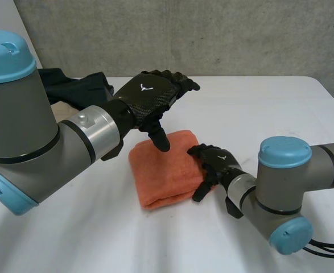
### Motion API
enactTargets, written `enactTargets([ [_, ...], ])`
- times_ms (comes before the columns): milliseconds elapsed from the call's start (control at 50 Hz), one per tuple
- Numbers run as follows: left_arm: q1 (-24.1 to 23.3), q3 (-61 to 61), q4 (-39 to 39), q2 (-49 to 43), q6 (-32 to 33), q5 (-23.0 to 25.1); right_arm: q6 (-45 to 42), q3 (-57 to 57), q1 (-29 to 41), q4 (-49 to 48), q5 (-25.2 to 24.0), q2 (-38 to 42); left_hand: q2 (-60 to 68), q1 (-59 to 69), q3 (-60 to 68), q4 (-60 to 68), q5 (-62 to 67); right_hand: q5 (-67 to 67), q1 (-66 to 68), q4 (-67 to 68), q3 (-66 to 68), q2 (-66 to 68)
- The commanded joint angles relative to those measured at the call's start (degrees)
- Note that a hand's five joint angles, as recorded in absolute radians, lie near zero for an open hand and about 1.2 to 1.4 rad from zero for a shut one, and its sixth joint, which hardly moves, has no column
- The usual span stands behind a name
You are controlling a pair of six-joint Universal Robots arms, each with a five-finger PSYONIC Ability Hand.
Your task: Fold the laundry.
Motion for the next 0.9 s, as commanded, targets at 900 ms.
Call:
enactTargets([
  [900,-0.82,1.65,0.31,-0.17,-2.00,-0.17,-17.83,-68.17,-37.60,15.72,2.38,33.77,0.76,1.76,0.24,0.75,-0.09,66.64,68.29,66.32,67.58,67.08],
])
